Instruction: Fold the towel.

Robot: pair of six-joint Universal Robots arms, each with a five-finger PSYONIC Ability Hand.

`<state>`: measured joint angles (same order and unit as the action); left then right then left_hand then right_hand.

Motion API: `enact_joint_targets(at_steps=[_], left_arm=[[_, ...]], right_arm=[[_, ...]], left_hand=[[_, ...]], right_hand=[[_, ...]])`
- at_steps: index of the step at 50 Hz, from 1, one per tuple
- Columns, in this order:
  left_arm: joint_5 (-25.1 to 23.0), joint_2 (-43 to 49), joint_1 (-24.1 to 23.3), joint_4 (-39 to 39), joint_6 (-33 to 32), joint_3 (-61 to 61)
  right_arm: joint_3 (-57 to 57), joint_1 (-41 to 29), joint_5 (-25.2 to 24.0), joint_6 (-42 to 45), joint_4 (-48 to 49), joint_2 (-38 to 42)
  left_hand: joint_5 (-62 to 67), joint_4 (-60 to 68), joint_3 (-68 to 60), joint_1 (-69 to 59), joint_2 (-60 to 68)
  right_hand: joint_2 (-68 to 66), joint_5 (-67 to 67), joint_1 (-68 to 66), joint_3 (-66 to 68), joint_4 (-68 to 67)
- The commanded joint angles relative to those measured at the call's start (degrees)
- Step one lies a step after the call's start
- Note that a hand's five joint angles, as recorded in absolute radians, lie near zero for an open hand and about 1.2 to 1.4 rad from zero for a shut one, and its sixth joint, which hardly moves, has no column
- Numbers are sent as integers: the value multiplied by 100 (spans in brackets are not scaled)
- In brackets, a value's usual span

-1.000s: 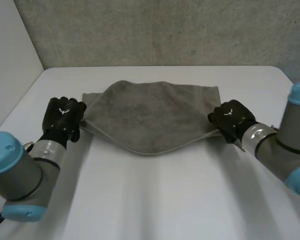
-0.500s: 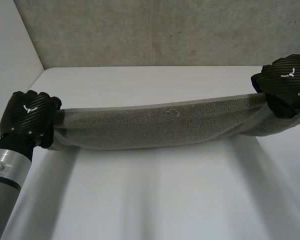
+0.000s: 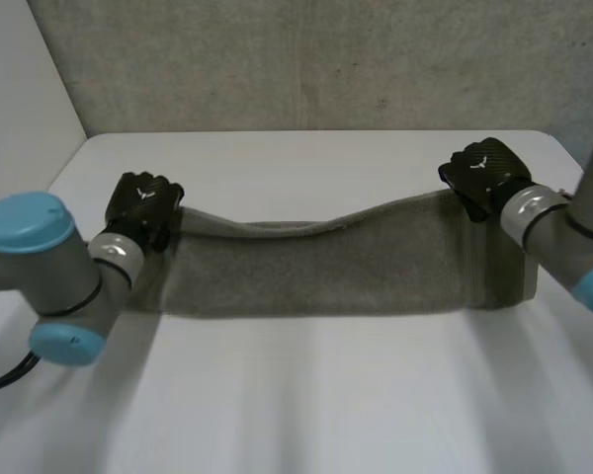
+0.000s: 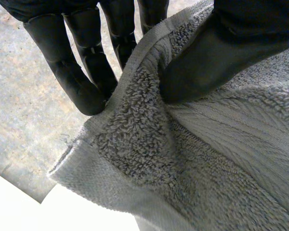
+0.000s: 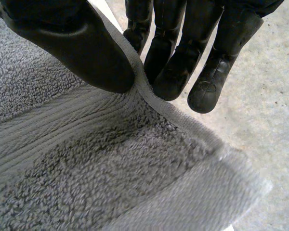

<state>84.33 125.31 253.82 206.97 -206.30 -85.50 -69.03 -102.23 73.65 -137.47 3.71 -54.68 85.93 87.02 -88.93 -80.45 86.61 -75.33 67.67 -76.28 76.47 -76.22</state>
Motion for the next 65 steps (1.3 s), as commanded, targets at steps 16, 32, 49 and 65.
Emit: enact_joint_targets(at_steps=[16, 32, 49, 65], left_arm=[[628, 1277, -316, -1176, -7, 1809], [919, -806, -114, -1150, 134, -178], [892, -1387, 238, -42, 169, -1549], [875, -1466, 212, 37, 486, -1707]], right_arm=[[1015, -148, 571, -34, 807, 1284], [-1297, -105, 703, -720, 719, -1062], [-2660, 624, 19, -799, 605, -1301], [-2422, 924, -237, -773, 587, -588]], left_hand=[[-8589, -7697, 7889, 7040, -7657], [-8589, -7697, 7889, 7040, -7657], [-8572, -7680, 7872, 7023, -7640], [-8572, -7680, 7872, 7023, -7640]], right_hand=[[6533, -6767, 6628, -6647, 6622], [6533, -6767, 6628, -6647, 6622], [5718, -5951, 5812, -5832, 5807], [3127, -3361, 3222, -3241, 3216]])
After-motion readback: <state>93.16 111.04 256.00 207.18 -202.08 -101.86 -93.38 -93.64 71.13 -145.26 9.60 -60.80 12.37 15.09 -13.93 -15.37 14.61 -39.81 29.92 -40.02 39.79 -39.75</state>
